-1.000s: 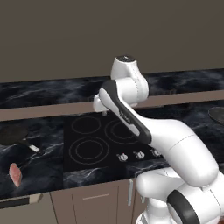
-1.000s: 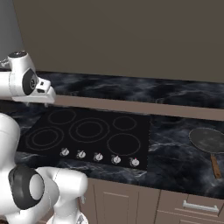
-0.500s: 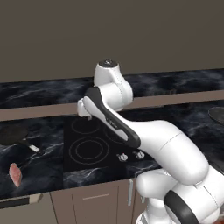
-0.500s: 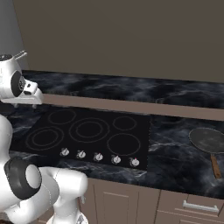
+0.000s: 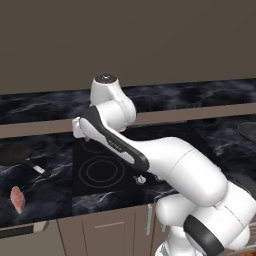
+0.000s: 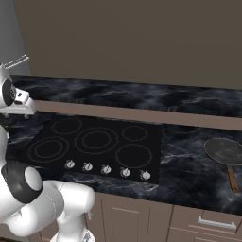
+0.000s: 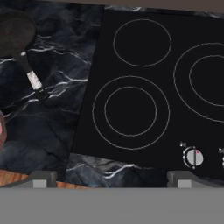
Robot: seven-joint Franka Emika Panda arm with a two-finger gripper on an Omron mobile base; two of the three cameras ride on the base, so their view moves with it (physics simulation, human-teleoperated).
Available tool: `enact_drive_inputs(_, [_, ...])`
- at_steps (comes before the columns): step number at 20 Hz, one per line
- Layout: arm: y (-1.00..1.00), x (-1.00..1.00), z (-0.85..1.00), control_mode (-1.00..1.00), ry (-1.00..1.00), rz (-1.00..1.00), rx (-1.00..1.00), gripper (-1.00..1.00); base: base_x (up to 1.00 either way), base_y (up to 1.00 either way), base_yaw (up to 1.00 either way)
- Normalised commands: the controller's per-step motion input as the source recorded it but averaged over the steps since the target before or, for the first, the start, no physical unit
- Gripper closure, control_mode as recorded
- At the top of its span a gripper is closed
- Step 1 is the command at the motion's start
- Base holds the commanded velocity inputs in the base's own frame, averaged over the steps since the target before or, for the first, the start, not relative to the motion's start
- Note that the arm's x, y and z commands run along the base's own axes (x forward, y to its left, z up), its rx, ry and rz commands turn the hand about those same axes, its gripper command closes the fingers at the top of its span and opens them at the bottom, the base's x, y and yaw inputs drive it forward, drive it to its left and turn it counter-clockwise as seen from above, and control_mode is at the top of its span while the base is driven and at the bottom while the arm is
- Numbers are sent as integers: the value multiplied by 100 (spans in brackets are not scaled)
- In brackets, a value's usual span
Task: Place both pans onto different burners. Then place the lemon and the steak on different pans.
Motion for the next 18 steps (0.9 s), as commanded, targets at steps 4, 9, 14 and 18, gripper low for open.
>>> enact_drive_inputs(4, [31, 0, -15, -100, 0, 0, 1, -100, 0, 0, 0])
enact_drive_inputs(9, [33, 0, -19, -100, 0, 2, 0, -100, 0, 0, 0])
enact_drive_inputs(14, [35, 0, -23, -100, 0, 3, 0, -100, 0, 0, 0])
enact_drive_inputs(18, [34, 2, -21, -100, 0, 2, 0, -100, 0, 0, 0])
